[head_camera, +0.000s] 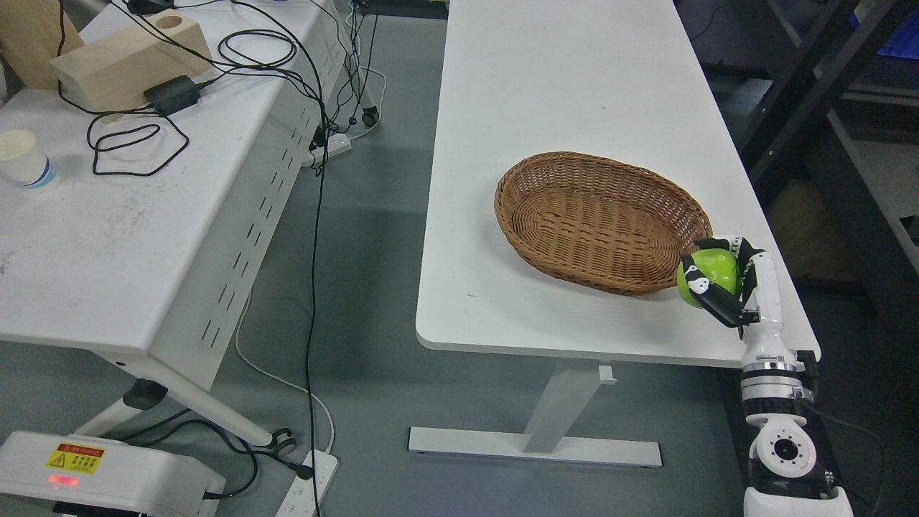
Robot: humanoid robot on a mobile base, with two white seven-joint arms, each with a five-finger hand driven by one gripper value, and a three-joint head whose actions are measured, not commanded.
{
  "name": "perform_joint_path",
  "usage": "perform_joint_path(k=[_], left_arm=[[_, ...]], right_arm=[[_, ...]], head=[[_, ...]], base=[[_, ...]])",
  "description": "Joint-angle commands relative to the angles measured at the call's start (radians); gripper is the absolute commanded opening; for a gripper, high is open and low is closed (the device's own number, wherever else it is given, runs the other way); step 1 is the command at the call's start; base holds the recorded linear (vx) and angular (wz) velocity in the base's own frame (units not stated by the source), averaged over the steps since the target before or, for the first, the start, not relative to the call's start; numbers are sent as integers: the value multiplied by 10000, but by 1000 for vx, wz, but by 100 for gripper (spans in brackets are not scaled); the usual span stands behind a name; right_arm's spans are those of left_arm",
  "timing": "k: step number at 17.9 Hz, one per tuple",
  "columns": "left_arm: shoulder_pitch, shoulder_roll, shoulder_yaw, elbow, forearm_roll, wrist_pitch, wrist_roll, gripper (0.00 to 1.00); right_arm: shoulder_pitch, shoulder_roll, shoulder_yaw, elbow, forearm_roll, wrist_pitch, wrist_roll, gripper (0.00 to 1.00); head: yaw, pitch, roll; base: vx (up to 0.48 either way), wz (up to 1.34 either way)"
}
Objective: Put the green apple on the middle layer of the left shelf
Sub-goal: 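Carry the green apple in the right hand while turning toward the shelf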
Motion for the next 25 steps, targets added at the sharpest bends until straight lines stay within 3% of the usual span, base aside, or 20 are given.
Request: perform_joint_path(k=[1,13,25], left_arm=[[1,175,0,0,0,-7,-3,100],[1,175,0,0,0,-7,12,100],[1,175,0,0,0,-7,-3,100]], right_arm=[[94,77,-79,-95,-12,-35,33,5],[462,153,-95,-95,-12,-204,33,5],[462,200,-79,-80,-12,-219,33,5]], head=[[0,0,0],[0,0,0],[0,0,0]], base=[[-151,23],[-167,120],[-215,-262]])
